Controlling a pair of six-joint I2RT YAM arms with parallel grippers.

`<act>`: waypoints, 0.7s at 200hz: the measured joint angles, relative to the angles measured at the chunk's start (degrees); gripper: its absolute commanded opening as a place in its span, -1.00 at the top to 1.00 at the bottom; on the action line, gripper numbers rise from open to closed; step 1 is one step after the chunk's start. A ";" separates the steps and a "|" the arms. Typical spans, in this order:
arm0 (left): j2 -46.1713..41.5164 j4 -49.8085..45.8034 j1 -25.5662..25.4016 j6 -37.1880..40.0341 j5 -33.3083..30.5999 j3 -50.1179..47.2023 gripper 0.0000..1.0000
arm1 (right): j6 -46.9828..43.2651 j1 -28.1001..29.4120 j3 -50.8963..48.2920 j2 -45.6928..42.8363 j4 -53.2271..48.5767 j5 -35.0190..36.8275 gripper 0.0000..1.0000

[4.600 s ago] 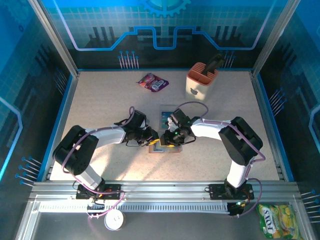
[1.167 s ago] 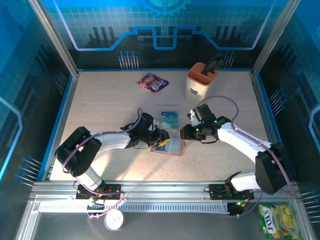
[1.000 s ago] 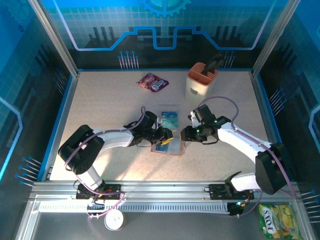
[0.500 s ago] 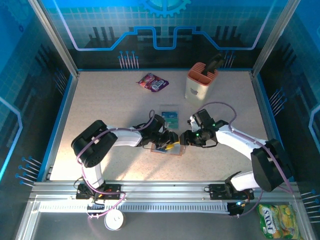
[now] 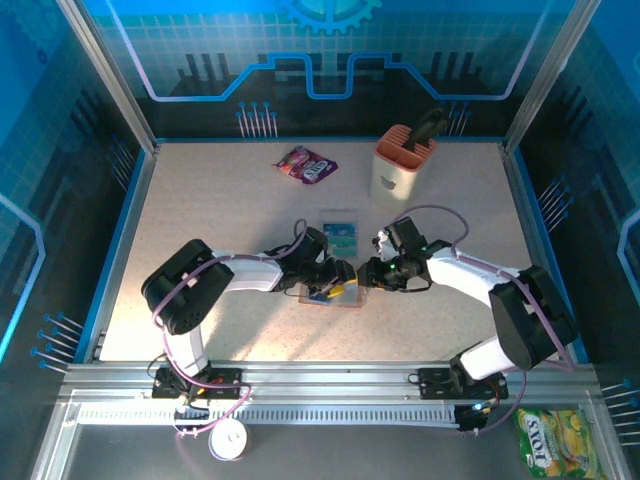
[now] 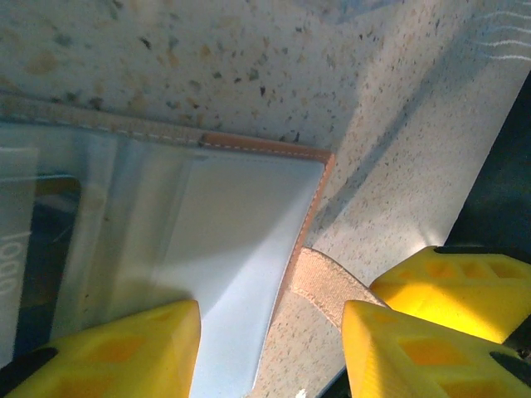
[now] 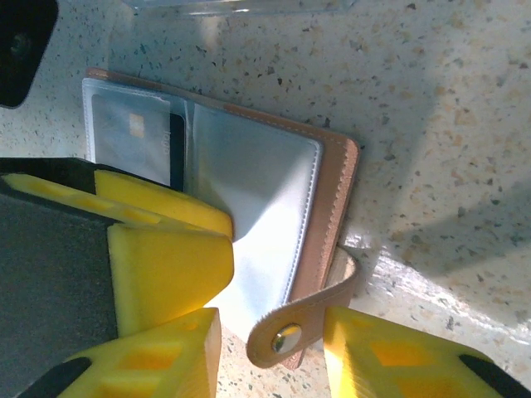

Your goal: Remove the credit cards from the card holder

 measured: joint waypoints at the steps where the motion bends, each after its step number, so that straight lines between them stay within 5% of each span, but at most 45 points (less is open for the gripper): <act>1: 0.00 -0.04 0.02 0.00 -0.04 0.00 -0.02 | 0.00 0.00 0.00 0.04 0.07 0.02 0.29; 140: -18.21 -9.92 6.21 6.56 -0.98 -3.56 -0.01 | -1.38 0.50 2.36 2.82 -2.01 2.91 0.73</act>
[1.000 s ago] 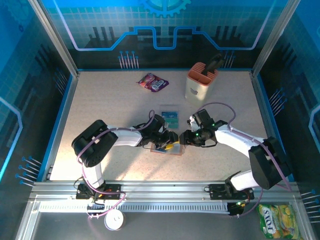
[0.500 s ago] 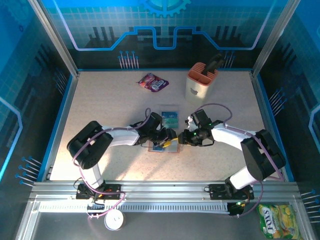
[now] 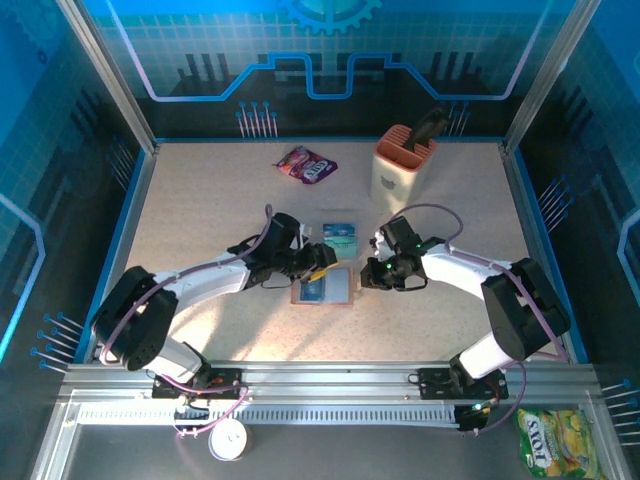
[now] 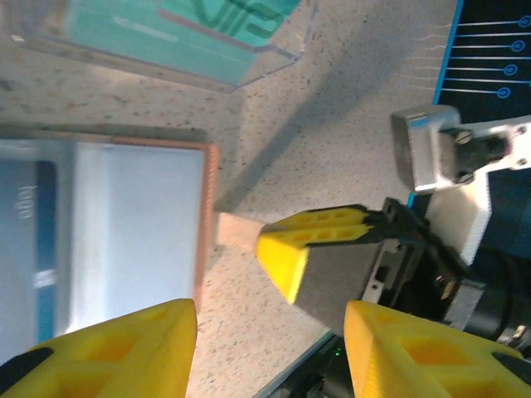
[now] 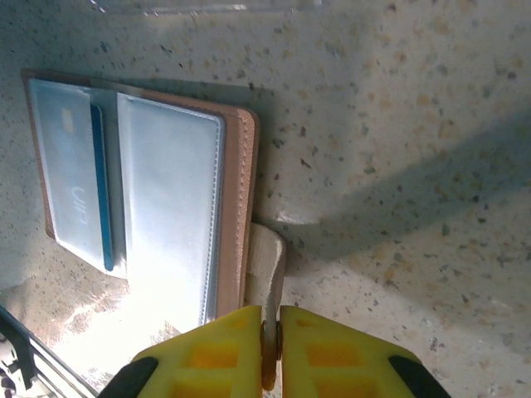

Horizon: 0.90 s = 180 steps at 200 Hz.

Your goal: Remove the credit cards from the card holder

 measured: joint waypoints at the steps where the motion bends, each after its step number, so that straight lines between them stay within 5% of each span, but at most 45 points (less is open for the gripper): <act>1: -0.22 -0.33 0.04 0.04 -0.09 -0.11 -0.01 | -0.04 0.00 0.04 0.00 -0.04 0.04 0.73; 78: -8.98 -6.36 2.14 2.51 -5.29 -9.07 0.10 | -3.67 -0.13 1.46 0.07 -6.10 3.04 0.69; 124: -8.39 -5.55 3.28 2.36 -5.20 -12.74 0.22 | -3.82 -0.11 1.51 -1.25 -7.72 3.76 0.42; 180: -3.17 -2.62 4.46 2.54 -3.19 -11.61 0.34 | -3.28 -0.07 5.81 -4.46 -9.73 4.92 0.39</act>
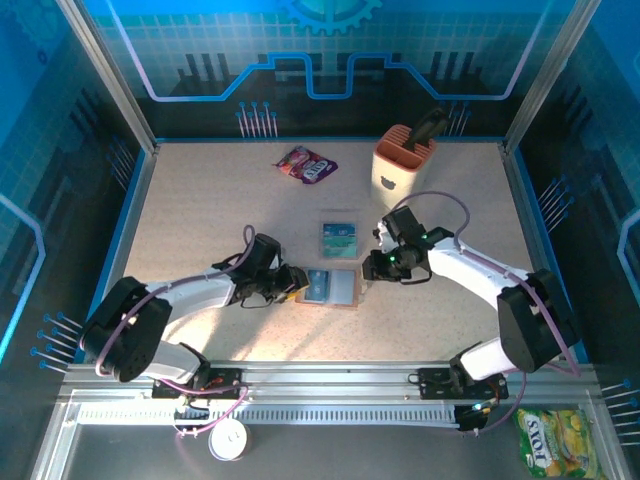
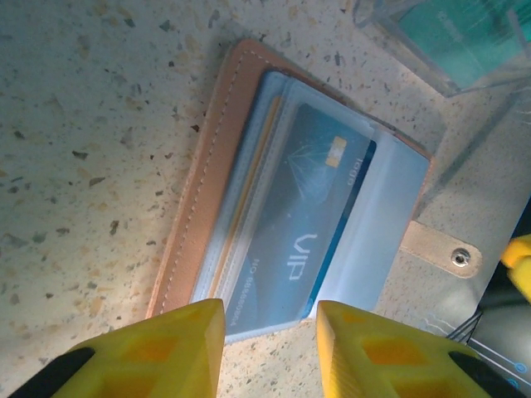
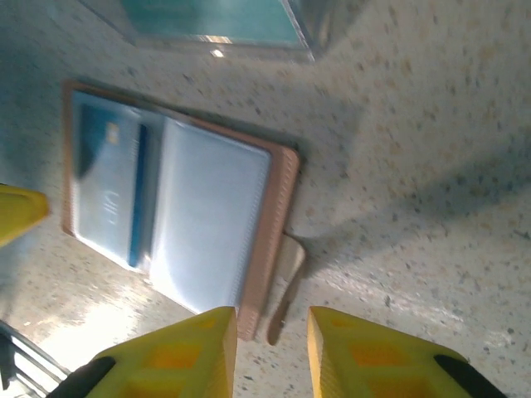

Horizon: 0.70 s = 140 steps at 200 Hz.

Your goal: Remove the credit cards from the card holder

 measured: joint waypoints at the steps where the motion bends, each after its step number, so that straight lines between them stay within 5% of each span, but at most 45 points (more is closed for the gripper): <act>1: 0.22 0.00 0.02 -0.02 0.09 0.11 0.34 | 0.00 0.00 0.07 -0.02 0.02 0.00 0.39; 140: 2.62 4.76 -0.15 -2.10 2.12 -2.34 0.24 | 4.94 7.37 6.45 5.88 5.25 -3.72 0.36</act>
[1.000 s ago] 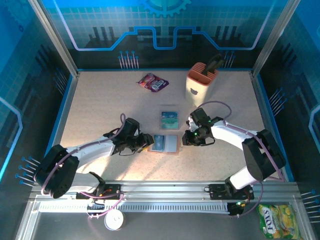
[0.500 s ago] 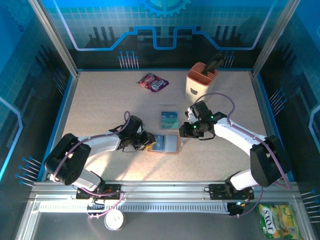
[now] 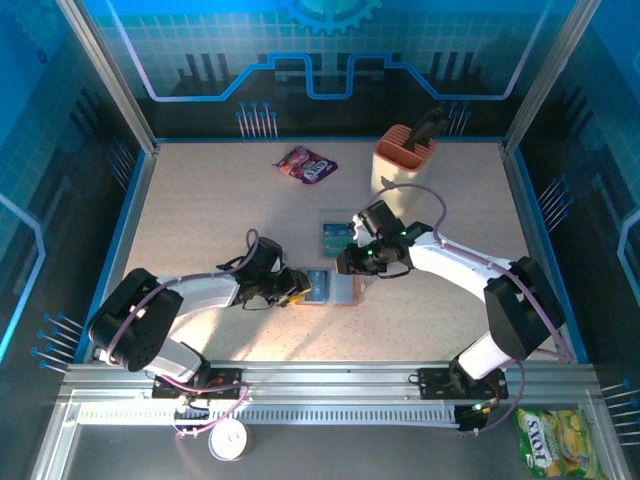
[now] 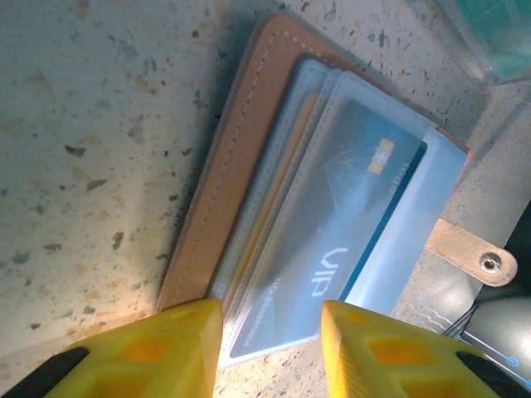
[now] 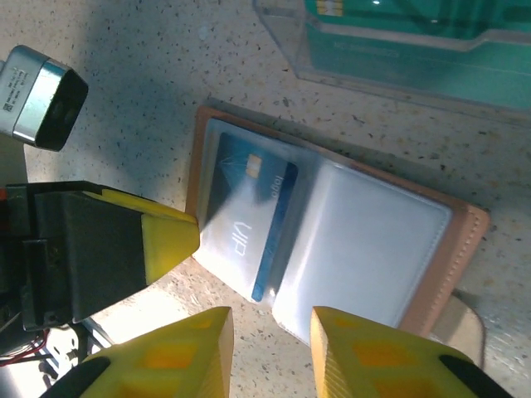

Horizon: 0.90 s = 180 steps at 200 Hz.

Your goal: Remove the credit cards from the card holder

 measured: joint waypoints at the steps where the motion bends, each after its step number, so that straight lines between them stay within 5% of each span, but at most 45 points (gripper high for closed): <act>1: -0.07 0.09 -0.02 -0.13 0.00 -0.07 0.24 | 0.04 0.07 0.09 0.07 0.04 0.02 0.36; 69: -1.31 -0.35 -0.61 -0.94 0.35 -0.37 0.25 | 1.36 2.10 1.75 3.43 1.79 -1.42 0.36; 180: 1.33 -4.20 2.03 3.39 -0.20 5.90 0.69 | 4.31 4.39 1.97 9.90 6.32 -3.93 0.35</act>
